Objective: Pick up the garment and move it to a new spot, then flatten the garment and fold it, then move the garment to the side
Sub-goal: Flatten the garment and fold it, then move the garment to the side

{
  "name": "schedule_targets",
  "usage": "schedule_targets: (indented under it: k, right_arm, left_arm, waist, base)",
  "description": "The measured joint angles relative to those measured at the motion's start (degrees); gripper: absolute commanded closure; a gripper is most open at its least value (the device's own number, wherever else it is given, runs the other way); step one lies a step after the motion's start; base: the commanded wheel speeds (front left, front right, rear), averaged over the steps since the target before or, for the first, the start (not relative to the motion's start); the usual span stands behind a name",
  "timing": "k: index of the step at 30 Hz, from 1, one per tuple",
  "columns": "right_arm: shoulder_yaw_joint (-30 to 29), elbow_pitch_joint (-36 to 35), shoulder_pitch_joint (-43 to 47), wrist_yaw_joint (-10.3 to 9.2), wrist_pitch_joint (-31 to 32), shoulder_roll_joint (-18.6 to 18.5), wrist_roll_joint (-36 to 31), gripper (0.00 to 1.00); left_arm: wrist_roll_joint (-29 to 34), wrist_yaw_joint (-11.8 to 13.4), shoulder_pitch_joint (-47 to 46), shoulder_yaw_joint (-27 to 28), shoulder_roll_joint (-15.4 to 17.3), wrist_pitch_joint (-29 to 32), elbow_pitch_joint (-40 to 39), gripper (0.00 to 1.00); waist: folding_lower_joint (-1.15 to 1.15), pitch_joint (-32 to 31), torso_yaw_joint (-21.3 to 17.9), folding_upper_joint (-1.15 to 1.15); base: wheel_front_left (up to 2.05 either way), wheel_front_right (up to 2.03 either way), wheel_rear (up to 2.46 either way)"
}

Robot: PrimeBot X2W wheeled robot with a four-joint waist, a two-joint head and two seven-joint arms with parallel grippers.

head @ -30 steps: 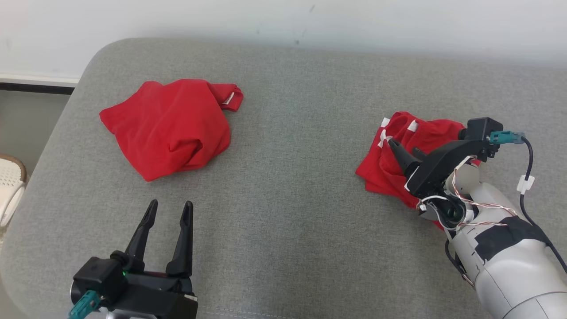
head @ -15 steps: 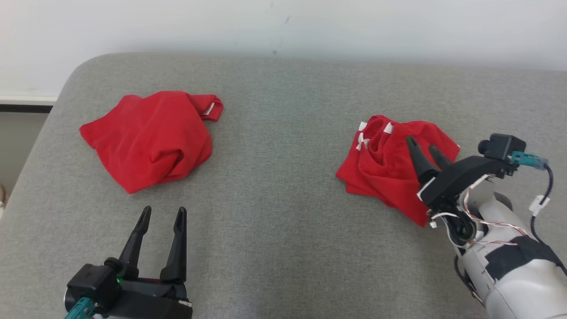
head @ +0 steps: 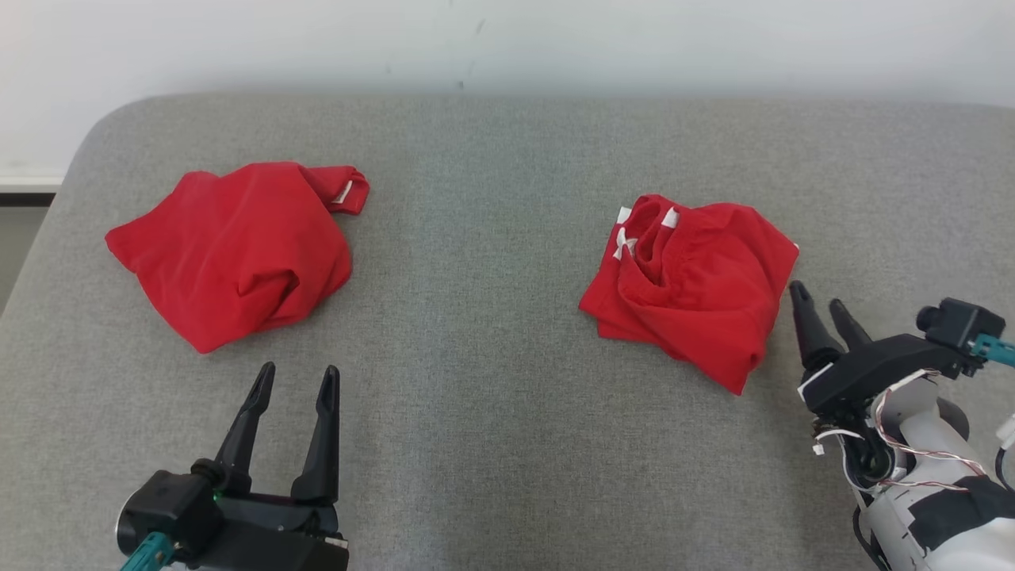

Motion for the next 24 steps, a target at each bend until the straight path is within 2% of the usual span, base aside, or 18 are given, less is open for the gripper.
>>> schedule_targets:
  k: [8, 18, 24]
  right_arm:
    - [-3.90, 2.92, -0.07, -0.91, 0.01, 0.25, 4.15, 0.00]
    - [-7.59, 7.20, -3.61, -1.00, 2.79, 3.74, 10.44, 0.00]
    - [-8.53, 10.20, -5.41, -2.49, 4.66, 4.46, 11.63, 0.00]
  left_arm:
    - [0.07, -0.43, -0.67, -0.49, 0.31, 0.00, -0.19, 0.00]
    - [0.05, -0.43, -2.11, -0.48, 0.73, 0.00, 0.15, 0.00]
    - [0.05, -0.44, -2.24, -0.51, 0.82, 0.00, 0.43, 0.00]
  waist:
    - [0.01, 2.32, 0.99, 0.00]
    - [0.00, 4.08, 3.32, 0.00]
    - [0.00, 4.39, 3.93, 0.00]
  base:
    - [0.00, 0.00, 0.00]
    - [0.00, 0.00, 0.00]
    - [0.00, 0.00, 0.00]
